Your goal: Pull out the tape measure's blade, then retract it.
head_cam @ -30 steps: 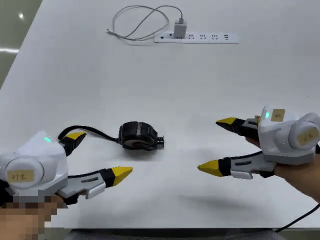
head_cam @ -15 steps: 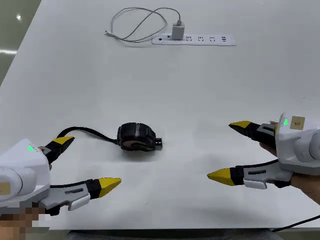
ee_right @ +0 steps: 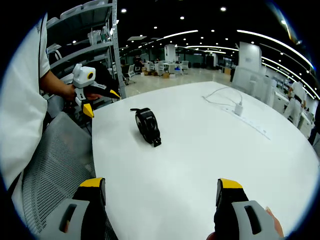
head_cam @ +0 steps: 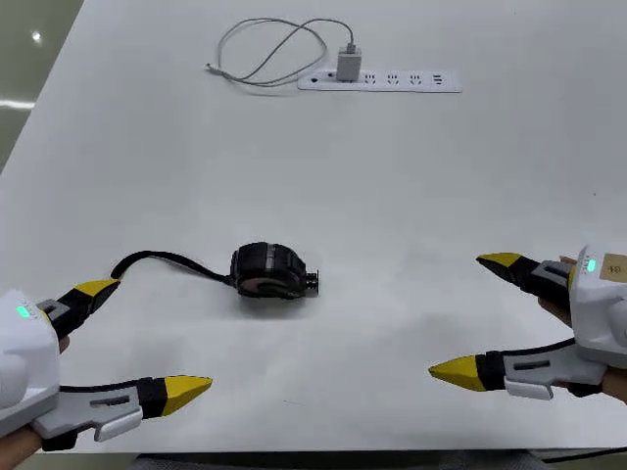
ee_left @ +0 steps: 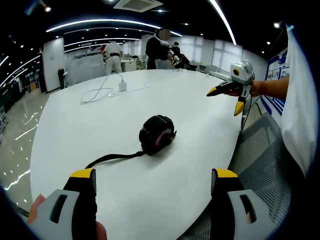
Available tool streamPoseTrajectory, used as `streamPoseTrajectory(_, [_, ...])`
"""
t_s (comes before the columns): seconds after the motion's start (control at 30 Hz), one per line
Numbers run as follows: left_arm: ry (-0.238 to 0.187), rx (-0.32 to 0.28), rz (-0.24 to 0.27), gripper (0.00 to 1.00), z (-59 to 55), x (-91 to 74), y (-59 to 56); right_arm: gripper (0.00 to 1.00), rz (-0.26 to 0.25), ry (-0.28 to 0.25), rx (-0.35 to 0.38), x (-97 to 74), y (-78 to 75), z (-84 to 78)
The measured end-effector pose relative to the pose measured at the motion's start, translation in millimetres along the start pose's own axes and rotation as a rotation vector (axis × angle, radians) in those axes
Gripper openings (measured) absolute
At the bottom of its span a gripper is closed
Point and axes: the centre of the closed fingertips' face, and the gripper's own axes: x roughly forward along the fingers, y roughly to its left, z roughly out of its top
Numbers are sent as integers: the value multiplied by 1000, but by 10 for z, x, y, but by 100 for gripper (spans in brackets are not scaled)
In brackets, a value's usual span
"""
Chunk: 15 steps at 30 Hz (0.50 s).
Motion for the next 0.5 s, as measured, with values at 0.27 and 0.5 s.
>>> streamPoseTrajectory(0.27, [7,9,-11,97,-41,-60,-30,97,-16,6,16,-104,8,-74])
streamPoseTrajectory(0.5, [13,14,-7,99,-58,-117,-2,99,-28,30,9,-210,3,-153])
